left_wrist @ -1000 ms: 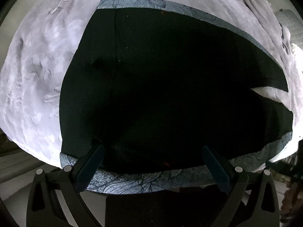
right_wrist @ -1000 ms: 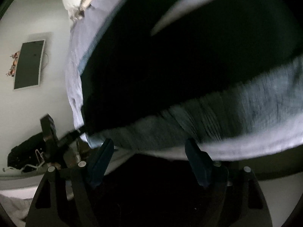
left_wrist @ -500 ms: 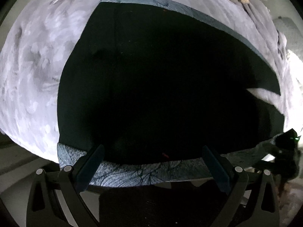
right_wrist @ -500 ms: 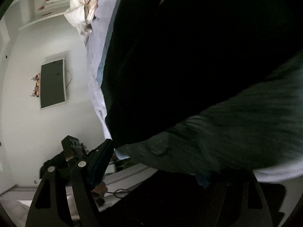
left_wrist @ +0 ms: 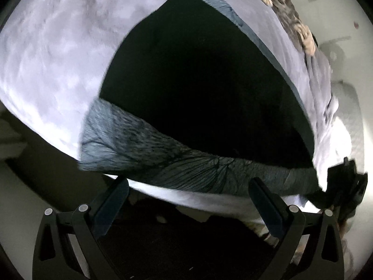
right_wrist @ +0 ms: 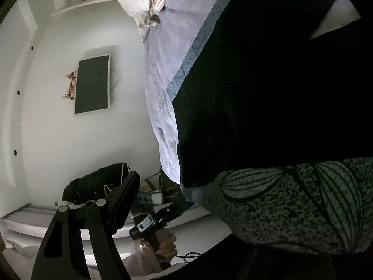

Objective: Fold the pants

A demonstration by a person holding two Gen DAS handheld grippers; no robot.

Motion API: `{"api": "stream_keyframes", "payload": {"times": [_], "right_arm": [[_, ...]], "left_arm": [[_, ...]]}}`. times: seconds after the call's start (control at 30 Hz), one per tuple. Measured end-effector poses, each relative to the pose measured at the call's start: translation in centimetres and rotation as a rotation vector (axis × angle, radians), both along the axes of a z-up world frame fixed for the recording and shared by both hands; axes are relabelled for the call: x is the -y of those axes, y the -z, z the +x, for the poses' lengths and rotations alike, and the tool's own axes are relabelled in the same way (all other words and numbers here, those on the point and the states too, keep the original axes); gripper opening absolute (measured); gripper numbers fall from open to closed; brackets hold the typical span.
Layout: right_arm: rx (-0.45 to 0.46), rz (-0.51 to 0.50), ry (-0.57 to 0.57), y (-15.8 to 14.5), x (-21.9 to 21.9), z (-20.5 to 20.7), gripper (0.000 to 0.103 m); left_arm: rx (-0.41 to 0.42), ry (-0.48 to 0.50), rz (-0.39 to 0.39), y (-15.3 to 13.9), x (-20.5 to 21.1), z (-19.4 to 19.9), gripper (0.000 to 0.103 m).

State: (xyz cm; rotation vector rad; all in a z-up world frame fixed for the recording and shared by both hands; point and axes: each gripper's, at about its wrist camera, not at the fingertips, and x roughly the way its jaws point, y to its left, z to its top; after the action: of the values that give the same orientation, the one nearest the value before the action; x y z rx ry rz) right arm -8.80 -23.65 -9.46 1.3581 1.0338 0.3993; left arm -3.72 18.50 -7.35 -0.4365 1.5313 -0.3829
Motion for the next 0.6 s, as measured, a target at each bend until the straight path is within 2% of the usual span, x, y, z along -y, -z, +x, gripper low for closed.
{"api": "stream_keyframes", "payload": {"times": [0.13, 0.2, 0.27, 0.3, 0.37, 0.4, 0.43, 0.47, 0.5, 0.6], "right_arm": [[-0.01, 0.018, 0.005, -0.2, -0.2, 0.1, 0.081], [-0.002, 0.02, -0.003, -0.4, -0.2, -0.1, 0.081], [0.001, 0.014, -0.015, -0.1, 0.2, -0.7, 0.081], [-0.009, 0.006, -0.026, 0.2, 0.1, -0.9, 0.081], [-0.037, -0.028, -0.04, 1.0, 0.3, -1.7, 0.081], [-0.059, -0.045, -0.043, 1.5, 0.4, -2.0, 0.078], [-0.086, -0.064, -0.036, 2.2, 0.6, -2.5, 0.059], [-0.114, -0.077, -0.028, 2.8, 0.9, -2.9, 0.042], [-0.146, -0.081, -0.019, 3.6, 1.3, -3.3, 0.017], [-0.178, -0.091, -0.014, 4.7, 2.2, -3.9, 0.009]], "left_arm": [[-0.027, -0.07, -0.075, 1.1, 0.6, -0.9, 0.103], [-0.013, -0.097, -0.077, 1.2, 1.2, -0.9, 0.103], [0.017, -0.135, -0.071, 0.8, 1.4, 0.1, 0.084], [0.024, -0.156, -0.076, 0.5, 1.2, 0.6, 0.079], [0.032, -0.176, -0.066, 0.1, 1.2, 1.5, 0.054], [0.041, -0.175, -0.054, 0.0, 1.1, 1.6, 0.047], [0.047, -0.172, -0.039, 0.1, 1.6, 2.0, 0.036], [0.052, -0.168, -0.022, 0.2, 2.3, 2.4, 0.034], [0.059, -0.166, -0.004, 0.2, 2.6, 2.3, 0.034], [0.068, -0.181, 0.035, -0.2, 3.2, 2.2, 0.034]]}}
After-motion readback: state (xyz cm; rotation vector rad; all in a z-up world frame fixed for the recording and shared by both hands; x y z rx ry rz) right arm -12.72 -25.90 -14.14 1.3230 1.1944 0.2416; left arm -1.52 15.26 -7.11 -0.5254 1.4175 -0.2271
